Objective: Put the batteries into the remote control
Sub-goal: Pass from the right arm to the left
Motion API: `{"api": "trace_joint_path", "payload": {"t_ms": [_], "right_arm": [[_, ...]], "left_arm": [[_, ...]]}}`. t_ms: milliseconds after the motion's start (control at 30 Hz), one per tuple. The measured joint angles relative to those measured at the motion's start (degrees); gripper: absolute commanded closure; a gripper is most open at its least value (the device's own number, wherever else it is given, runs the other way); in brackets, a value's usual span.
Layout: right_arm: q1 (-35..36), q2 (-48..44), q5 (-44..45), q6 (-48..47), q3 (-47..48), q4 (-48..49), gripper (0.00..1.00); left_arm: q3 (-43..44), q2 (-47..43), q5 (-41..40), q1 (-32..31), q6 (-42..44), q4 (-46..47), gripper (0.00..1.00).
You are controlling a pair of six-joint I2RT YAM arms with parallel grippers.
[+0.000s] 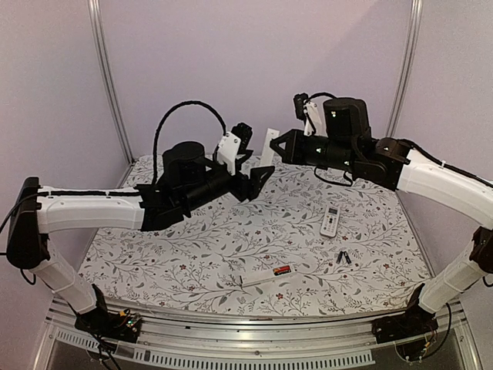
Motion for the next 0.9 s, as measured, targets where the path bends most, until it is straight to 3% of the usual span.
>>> {"api": "trace_joint_path", "payload": {"t_ms": [67, 533, 900], "right_arm": [[0.02, 0.24, 0.15, 0.04, 0.0, -0.17, 1.0], [0.2, 0.33, 1.27, 0.07, 0.02, -0.33, 1.0], [0.22, 0.33, 1.42, 0.02, 0.0, -0.26, 1.0]], "left_arm": [[0.66, 0.48, -0.04, -0.02, -0.07, -0.37, 0.35], [3.23, 3.5, 1.07, -0.04, -2.34, -2.93, 0.49], [3.28, 3.82, 1.68, -0.17, -3.82, -3.43, 0.69]]}}
